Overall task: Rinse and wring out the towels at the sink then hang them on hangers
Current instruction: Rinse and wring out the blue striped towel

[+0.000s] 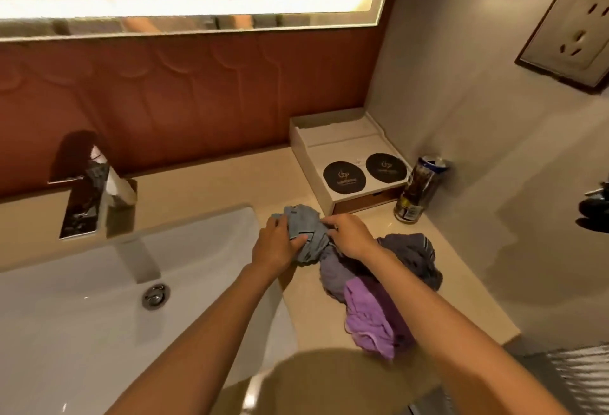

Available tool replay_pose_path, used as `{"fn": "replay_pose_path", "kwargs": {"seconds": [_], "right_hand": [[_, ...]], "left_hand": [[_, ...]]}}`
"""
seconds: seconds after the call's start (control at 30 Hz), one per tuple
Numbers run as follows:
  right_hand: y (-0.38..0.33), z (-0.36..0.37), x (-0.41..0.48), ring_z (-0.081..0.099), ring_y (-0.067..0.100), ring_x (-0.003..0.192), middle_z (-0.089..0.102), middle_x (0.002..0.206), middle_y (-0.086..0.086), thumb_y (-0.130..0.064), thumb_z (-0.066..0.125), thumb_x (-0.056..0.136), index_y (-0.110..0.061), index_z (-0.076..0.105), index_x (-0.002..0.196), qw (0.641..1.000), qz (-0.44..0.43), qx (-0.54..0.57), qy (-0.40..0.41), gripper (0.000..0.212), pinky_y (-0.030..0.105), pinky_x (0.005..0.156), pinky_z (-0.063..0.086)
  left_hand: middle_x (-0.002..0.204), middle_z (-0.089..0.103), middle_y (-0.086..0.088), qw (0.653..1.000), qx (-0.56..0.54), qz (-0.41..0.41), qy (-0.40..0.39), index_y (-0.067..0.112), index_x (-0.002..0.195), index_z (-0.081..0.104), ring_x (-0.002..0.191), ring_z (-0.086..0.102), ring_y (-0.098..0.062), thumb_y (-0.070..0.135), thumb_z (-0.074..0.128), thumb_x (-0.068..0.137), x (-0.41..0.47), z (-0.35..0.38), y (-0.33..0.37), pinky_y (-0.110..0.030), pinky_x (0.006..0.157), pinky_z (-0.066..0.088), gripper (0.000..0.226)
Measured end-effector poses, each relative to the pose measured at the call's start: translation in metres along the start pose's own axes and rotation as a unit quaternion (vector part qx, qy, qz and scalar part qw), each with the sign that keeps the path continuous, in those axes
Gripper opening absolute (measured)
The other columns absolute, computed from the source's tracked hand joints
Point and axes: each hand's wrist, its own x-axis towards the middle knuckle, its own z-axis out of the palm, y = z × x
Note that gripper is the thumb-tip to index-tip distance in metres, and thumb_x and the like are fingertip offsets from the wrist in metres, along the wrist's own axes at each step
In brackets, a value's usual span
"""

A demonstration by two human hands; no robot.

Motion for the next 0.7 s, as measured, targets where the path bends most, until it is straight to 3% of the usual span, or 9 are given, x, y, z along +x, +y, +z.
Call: {"fn": "replay_pose_path", "kwargs": {"seconds": [0.1,0.17,0.23,0.3,0.37,0.5,0.6,0.63,0.7], "right_hand": [[0.005,0.0,0.021,0.051,0.034,0.119,0.06,0.126,0.016,-0.011,0.05,0.093,-0.012,0.059,0.127,0.997,-0.03,-0.061,-0.044,0.034,0.036,0.099,0.04],[0.008,-0.002,0.025,0.052,0.035,0.118,0.06,0.125,0.018,-0.011,0.05,0.094,-0.013,0.056,0.129,0.993,-0.048,-0.076,-0.072,0.036,0.036,0.096,0.042],[0.01,-0.003,0.024,0.053,0.036,0.115,0.061,0.122,0.02,-0.012,0.049,0.095,-0.014,0.057,0.128,0.99,-0.068,-0.104,-0.062,0.035,0.035,0.091,0.043],[0.006,-0.001,0.02,0.053,0.037,0.109,0.062,0.115,0.023,-0.011,0.044,0.096,-0.009,0.06,0.123,0.985,-0.087,-0.145,-0.035,0.032,0.036,0.084,0.041],[-0.003,0.001,0.016,0.054,0.038,0.105,0.062,0.11,0.024,-0.012,0.04,0.098,-0.004,0.058,0.117,0.985,-0.091,-0.143,0.007,0.027,0.038,0.081,0.04],[-0.041,-0.003,0.008,0.054,0.032,0.088,0.061,0.095,0.021,-0.015,0.037,0.1,0.0,0.053,0.103,0.987,-0.062,0.082,0.124,0.023,0.035,0.07,0.033],[-0.087,-0.013,0.005,0.044,0.018,0.079,0.047,0.077,0.0,-0.015,0.034,0.101,-0.008,0.044,0.092,0.964,-0.073,0.221,0.132,0.016,0.027,0.062,0.027],[-0.103,-0.015,0.004,0.043,0.015,0.077,0.044,0.076,-0.003,-0.015,0.033,0.101,-0.009,0.043,0.091,0.954,-0.078,0.264,0.117,0.016,0.025,0.061,0.03],[-0.134,-0.019,-0.001,0.043,0.01,0.075,0.045,0.079,-0.001,-0.015,0.034,0.101,-0.01,0.045,0.09,0.929,-0.082,0.351,0.082,0.017,0.016,0.06,0.035]], "left_hand": [[0.13,0.045,-0.018,0.997,0.073,0.036,0.009,0.004,0.129,0.044,0.111,0.051,-0.034,0.03,0.043,0.097,0.018,0.006,-0.003,-0.034,0.084,0.04,0.041],[0.109,0.054,-0.016,0.995,0.07,0.065,0.039,0.003,0.1,0.057,0.095,0.056,-0.032,0.016,0.04,0.097,0.02,0.005,-0.004,-0.028,0.068,0.032,0.021],[0.073,0.049,-0.005,0.996,0.02,0.045,0.074,0.01,0.065,0.044,0.076,0.051,-0.025,0.004,0.038,0.094,0.019,0.003,-0.008,-0.023,0.056,0.019,0.031],[0.064,0.047,-0.004,0.989,-0.088,-0.008,0.114,0.009,0.06,0.039,0.071,0.045,-0.022,0.002,0.036,0.093,0.02,0.001,-0.014,-0.026,0.054,0.015,0.035],[0.076,0.057,-0.017,0.966,-0.189,-0.061,0.165,0.004,0.07,0.047,0.073,0.048,-0.026,0.009,0.034,0.097,0.017,-0.007,-0.02,-0.028,0.059,0.021,0.031],[0.081,0.05,-0.017,0.906,-0.327,-0.116,0.241,0.001,0.078,0.044,0.077,0.046,-0.027,0.015,0.029,0.097,0.007,-0.045,-0.04,-0.033,0.065,0.03,0.028],[0.085,0.057,-0.016,0.875,-0.395,-0.111,0.256,0.003,0.078,0.053,0.084,0.056,-0.035,0.03,0.03,0.087,-0.001,-0.085,-0.055,-0.044,0.072,0.049,0.036],[0.081,0.055,-0.013,0.862,-0.419,-0.115,0.262,0.008,0.074,0.05,0.081,0.056,-0.032,0.029,0.033,0.09,-0.009,-0.098,-0.06,-0.04,0.067,0.052,0.03],[0.072,0.047,-0.01,0.849,-0.443,-0.115,0.265,0.011,0.071,0.041,0.065,0.052,-0.023,0.024,0.039,0.095,-0.027,-0.121,-0.073,-0.024,0.045,0.047,0.027]]}}
